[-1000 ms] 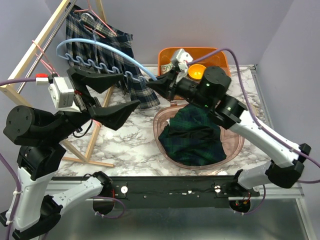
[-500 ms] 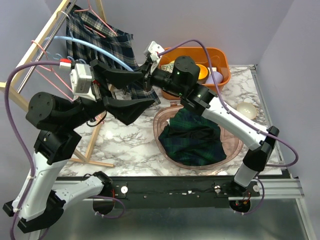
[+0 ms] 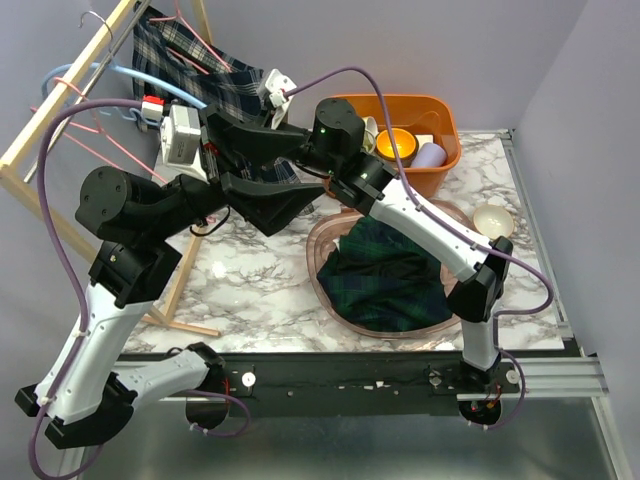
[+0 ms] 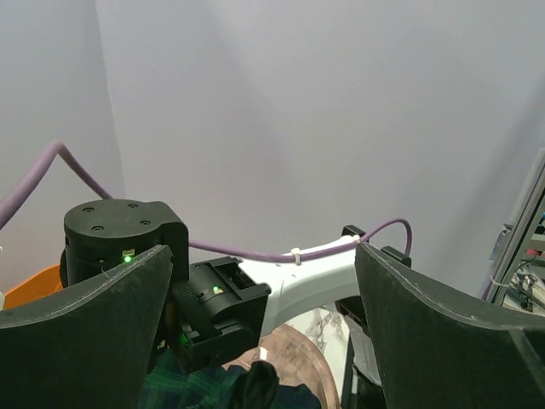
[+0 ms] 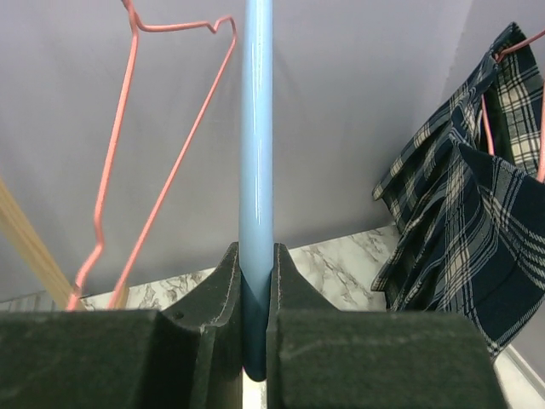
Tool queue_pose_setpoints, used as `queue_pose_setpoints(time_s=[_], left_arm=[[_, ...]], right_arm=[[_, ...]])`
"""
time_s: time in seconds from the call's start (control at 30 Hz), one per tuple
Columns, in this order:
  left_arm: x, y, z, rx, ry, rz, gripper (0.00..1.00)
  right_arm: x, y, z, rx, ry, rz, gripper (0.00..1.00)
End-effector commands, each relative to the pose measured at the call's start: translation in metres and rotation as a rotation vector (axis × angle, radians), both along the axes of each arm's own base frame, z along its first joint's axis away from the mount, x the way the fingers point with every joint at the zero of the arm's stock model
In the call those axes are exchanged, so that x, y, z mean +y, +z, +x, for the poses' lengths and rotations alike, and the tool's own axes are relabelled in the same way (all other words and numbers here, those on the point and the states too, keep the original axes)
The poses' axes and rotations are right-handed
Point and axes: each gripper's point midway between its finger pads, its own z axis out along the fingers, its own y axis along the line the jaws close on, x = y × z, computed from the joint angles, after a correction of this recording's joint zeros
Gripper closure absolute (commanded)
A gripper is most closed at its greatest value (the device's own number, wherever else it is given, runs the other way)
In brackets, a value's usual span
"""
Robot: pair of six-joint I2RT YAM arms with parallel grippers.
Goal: Remove the skirt from the hanger
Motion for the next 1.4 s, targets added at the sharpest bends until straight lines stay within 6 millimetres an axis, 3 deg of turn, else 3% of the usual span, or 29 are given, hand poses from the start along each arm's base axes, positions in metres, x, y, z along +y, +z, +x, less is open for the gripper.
queue_pose_setpoints(time_s=[0.0, 0.27, 0.33, 0.5, 0.6, 0.7, 0.73, 0.8, 0.83, 0.93, 1.1, 1.23, 1.37], left_arm=[[0.003, 0.007, -0.008, -0.03, -0.014, -0.016, 0.01], [0.001, 0.003, -0.002, -0.009, 0.0, -0.011, 0.01], [0.002, 0.001, 0.001, -0.001, 0.016, -0.006, 0.01], [0.006, -0.008, 0.02, 0.034, 0.113, 0.01, 0.01], [0.01, -0.012, 0.033, 0.063, 0.181, 0.028, 0.01], [0.016, -0.012, 0.045, 0.082, 0.256, 0.033, 0.01], [0.018, -0.012, 0.048, 0.086, 0.275, 0.033, 0.01], [0.023, -0.013, 0.056, 0.097, 0.331, 0.039, 0.01], [0.03, -0.013, 0.064, 0.113, 0.386, 0.03, 0.01], [0.049, -0.013, 0.078, 0.14, 0.518, 0.017, 0.01], [0.081, -0.013, 0.091, 0.163, 0.7, 0.008, 0.01], [0.099, -0.016, 0.098, 0.177, 0.8, 0.004, 0.02], [0.104, -0.017, 0.092, 0.177, 0.804, 0.014, 0.02]], right_arm=[[-0.005, 0.032, -0.007, -0.048, 0.016, 0.074, 0.99], [-0.002, 0.025, -0.002, -0.021, -0.001, 0.051, 0.99], [0.001, 0.01, 0.001, 0.018, -0.006, 0.005, 0.99], [0.002, -0.009, 0.007, 0.051, -0.033, -0.03, 0.97], [-0.007, -0.005, 0.005, 0.085, -0.056, -0.012, 0.94], [-0.02, 0.004, 0.0, 0.095, -0.074, 0.008, 0.75], [-0.024, 0.009, -0.003, 0.099, -0.078, 0.02, 0.6], [-0.032, 0.014, -0.01, 0.097, -0.073, 0.027, 0.48], [-0.041, 0.019, -0.017, 0.097, -0.07, 0.033, 0.36], [-0.061, 0.025, -0.034, 0.1, -0.063, 0.037, 0.21], [-0.091, 0.027, -0.038, 0.095, -0.145, 0.038, 0.16], [-0.104, 0.023, -0.02, 0.082, -0.263, 0.014, 0.16], [-0.101, 0.023, 0.011, 0.073, -0.343, -0.022, 0.16]])
